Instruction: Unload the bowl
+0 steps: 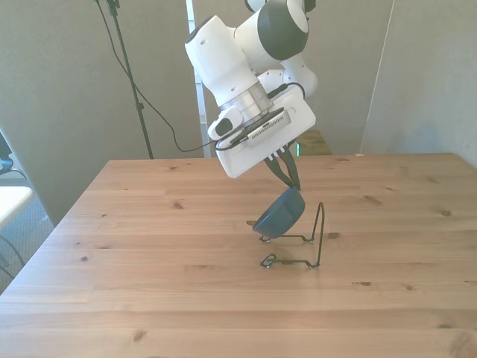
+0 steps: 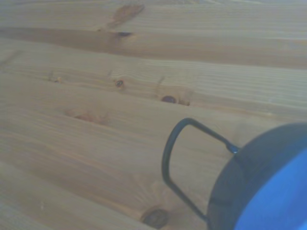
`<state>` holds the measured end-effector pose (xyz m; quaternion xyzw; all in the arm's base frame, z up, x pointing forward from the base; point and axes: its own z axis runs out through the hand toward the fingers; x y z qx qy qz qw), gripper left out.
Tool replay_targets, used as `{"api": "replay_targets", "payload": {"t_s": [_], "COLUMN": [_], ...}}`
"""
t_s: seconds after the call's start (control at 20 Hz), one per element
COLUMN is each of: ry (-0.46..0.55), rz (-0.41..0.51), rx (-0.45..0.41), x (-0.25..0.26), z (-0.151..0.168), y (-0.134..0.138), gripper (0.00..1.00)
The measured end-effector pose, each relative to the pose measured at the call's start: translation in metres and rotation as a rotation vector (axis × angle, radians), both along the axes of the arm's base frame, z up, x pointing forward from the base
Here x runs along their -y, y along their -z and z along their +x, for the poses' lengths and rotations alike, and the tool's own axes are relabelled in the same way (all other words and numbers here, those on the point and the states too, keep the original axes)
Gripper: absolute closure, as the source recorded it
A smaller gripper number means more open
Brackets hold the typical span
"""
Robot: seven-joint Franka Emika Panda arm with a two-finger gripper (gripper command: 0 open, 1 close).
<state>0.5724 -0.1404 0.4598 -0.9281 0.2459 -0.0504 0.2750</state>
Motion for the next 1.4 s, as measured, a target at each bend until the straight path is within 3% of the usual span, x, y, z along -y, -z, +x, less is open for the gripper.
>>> {"api": "replay_targets", "payload": {"t_s": [0.25, 0.8, 1.05, 1.3, 1.4], "ry": [-0.044, -0.122, -0.042, 0.003, 0.019], "rz": [-0.022, -0.191, -0.322, -0.375, -0.402], "rx": [-0.014, -0.130, -0.199, -0.293, -0.309], "x": [-0.023, -0.111, -0.116, -0.114, -0.116], "z": [-0.041, -0.112, -0.115, -0.100, -0.088], "y": [-0.006, 0.027, 0.053, 0.084, 0.084], "gripper": [1.00, 1.00, 1.00, 1.00, 1.00]}}
